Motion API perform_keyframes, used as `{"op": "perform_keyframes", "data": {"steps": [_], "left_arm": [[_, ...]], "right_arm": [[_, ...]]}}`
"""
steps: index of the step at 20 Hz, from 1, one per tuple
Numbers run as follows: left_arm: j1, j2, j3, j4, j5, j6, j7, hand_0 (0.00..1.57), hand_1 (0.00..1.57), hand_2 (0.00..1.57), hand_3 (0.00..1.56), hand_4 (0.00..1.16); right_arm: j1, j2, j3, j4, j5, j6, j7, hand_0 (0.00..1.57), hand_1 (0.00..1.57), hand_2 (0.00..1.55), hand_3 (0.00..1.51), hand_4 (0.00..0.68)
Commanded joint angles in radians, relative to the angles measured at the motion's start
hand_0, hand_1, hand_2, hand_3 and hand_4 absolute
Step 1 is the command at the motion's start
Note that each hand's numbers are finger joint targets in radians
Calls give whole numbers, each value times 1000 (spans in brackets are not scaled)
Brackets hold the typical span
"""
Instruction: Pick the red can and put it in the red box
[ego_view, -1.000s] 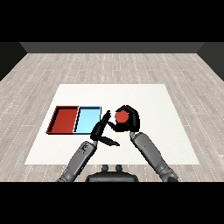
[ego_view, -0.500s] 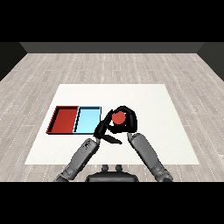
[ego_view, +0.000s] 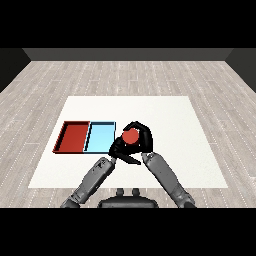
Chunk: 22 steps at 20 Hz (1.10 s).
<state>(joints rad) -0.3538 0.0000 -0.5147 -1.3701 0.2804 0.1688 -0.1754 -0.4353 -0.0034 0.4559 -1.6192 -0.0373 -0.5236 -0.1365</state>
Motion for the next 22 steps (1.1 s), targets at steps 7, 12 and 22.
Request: {"op": "perform_keyframes", "data": {"steps": [7, 12, 22], "left_arm": [[-52, 0, -17, -14, -18, 37, 7, 0, 0, 0, 0, 0], [19, 0, -10, 24, 45, 267, -87, 1571, 1571, 1571, 1502, 1141], [25, 0, -76, -28, 11, 353, 5, 1571, 1571, 1571, 1498, 1123]], "right_arm": [[39, 3, 26, -46, -14, 12, 0, 1571, 1571, 1485, 1405, 652], [-4, 3, 51, 44, -72, -50, -56, 1571, 1571, 1474, 1399, 630], [-80, 3, 39, 62, -78, -35, -28, 1571, 1571, 1470, 1400, 635]]}}
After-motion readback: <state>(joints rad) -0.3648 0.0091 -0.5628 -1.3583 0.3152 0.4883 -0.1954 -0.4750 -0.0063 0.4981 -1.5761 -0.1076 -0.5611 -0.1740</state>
